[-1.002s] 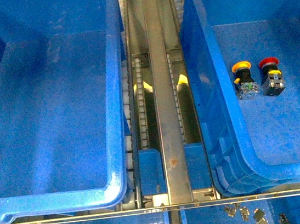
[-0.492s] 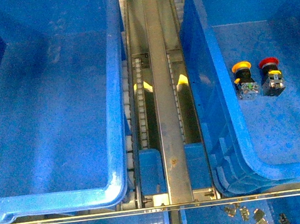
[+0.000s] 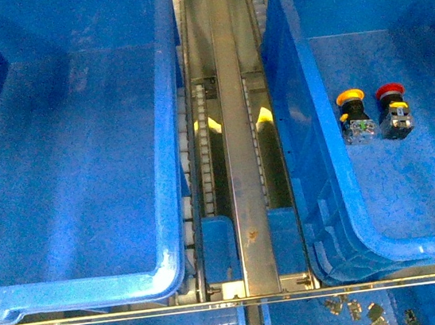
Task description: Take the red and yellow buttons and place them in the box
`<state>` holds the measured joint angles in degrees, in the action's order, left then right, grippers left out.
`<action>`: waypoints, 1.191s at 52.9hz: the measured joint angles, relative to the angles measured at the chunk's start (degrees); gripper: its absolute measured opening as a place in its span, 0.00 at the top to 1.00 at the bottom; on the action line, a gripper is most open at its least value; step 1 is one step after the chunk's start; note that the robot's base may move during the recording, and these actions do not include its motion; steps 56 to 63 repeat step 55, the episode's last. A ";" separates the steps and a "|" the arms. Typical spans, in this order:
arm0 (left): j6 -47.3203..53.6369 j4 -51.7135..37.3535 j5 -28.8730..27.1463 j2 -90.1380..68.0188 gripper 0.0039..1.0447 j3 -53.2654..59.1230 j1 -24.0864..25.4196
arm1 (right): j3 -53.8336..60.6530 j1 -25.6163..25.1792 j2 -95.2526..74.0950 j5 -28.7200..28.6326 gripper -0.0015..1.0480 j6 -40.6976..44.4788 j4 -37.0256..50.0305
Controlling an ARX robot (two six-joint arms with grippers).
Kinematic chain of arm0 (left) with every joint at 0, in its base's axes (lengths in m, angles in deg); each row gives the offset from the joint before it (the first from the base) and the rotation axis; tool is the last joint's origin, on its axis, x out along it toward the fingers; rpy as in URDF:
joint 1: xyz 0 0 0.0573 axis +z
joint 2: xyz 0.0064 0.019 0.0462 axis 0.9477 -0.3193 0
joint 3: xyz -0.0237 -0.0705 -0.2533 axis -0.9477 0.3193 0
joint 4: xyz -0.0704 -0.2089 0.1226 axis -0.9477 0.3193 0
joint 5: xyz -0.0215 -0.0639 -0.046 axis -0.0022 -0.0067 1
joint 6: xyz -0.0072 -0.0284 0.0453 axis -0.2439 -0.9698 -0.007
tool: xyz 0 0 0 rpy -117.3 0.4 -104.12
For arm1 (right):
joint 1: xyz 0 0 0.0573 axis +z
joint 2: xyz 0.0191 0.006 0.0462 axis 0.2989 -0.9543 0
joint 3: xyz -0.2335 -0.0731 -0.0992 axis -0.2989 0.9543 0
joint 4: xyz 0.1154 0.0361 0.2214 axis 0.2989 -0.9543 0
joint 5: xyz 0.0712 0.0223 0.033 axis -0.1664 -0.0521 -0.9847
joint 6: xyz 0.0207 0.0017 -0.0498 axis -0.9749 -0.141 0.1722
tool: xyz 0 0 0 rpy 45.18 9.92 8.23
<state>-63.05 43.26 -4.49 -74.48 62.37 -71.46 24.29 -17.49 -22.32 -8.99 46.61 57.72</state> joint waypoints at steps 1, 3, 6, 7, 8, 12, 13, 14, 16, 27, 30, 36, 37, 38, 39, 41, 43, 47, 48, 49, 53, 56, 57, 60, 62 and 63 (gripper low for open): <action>0.00 0.00 0.00 0.00 0.07 0.00 0.00 | 0.00 0.00 0.00 0.00 0.06 -0.02 0.00; 0.00 0.00 -0.02 0.00 0.07 0.00 0.00 | 0.00 0.00 0.00 0.00 0.06 -0.02 0.00; 0.00 0.00 0.00 0.00 0.07 0.00 0.00 | 0.00 0.00 0.00 0.00 0.06 0.00 0.00; 0.00 0.00 -0.02 0.00 0.07 0.00 0.00 | 0.00 0.00 0.00 0.00 0.06 0.00 0.00; 0.00 0.00 0.00 0.00 0.07 0.00 0.00 | 0.00 0.00 0.00 0.00 0.06 0.00 0.00; 0.00 0.00 0.00 0.00 0.07 0.00 0.00 | 0.00 0.00 0.00 0.00 0.06 0.00 0.00; 0.00 0.00 0.00 0.00 0.07 0.00 0.00 | 0.00 0.00 0.00 0.00 0.06 -0.02 0.00; 0.00 0.00 0.00 0.00 0.07 0.00 0.00 | 0.00 0.00 0.00 0.00 0.06 0.00 0.00; 0.00 0.00 0.00 0.00 0.07 0.00 0.00 | 0.00 0.00 0.00 0.00 0.06 -0.02 0.00; 0.00 0.00 0.00 0.00 0.07 0.00 0.00 | 0.00 0.00 0.00 0.00 0.06 0.00 0.00; 0.00 0.00 0.00 0.00 0.07 0.00 0.00 | 0.00 0.00 0.00 0.00 0.06 -0.02 0.00; 0.00 0.00 0.00 0.00 0.07 0.00 0.00 | 0.00 0.00 0.00 0.00 0.06 0.00 0.00; 0.00 0.00 0.00 0.00 0.07 0.00 0.00 | 0.00 0.00 0.00 0.00 0.06 0.00 0.00; 0.00 0.00 0.00 0.00 0.07 0.00 0.00 | 0.00 0.00 0.00 0.00 0.06 0.00 0.00; 0.00 0.00 0.00 0.00 0.07 0.00 0.00 | 0.00 0.00 0.00 0.00 0.06 0.00 0.00; 0.00 0.00 0.00 0.00 0.07 0.00 0.00 | 0.00 0.00 0.00 0.00 0.06 0.00 0.00; 0.00 0.00 0.00 0.00 0.07 0.00 0.00 | 0.00 0.00 0.00 0.00 0.06 0.00 0.00; 0.00 0.00 0.00 0.00 0.07 0.00 0.00 | 0.00 0.00 0.00 0.00 0.06 -0.02 0.00; 0.00 0.00 0.00 0.00 0.07 0.00 0.00 | 0.00 0.00 0.00 0.00 0.06 -0.02 0.00; 0.00 0.00 0.00 0.00 0.07 0.00 0.00 | 0.00 0.00 0.00 0.00 0.06 -0.02 0.00; 0.00 0.00 0.00 0.00 0.07 0.00 0.00 | 0.00 0.00 0.00 0.00 0.06 -0.02 0.00; 0.00 0.00 0.00 0.00 0.07 0.00 0.00 | 0.00 0.00 0.00 0.00 0.06 0.00 0.00; 0.00 0.00 0.00 0.00 0.07 0.00 0.00 | 0.00 0.00 0.00 0.00 0.06 0.00 0.00; 0.00 0.00 0.00 0.00 0.07 0.00 0.00 | 0.00 0.00 0.00 0.00 0.06 0.00 0.00; 0.00 0.00 0.00 0.00 0.07 0.00 0.00 | 0.00 0.00 0.00 0.00 0.06 0.00 0.00; 0.00 0.00 0.00 0.00 0.07 0.00 0.00 | 0.00 0.00 0.00 0.00 0.06 0.00 0.00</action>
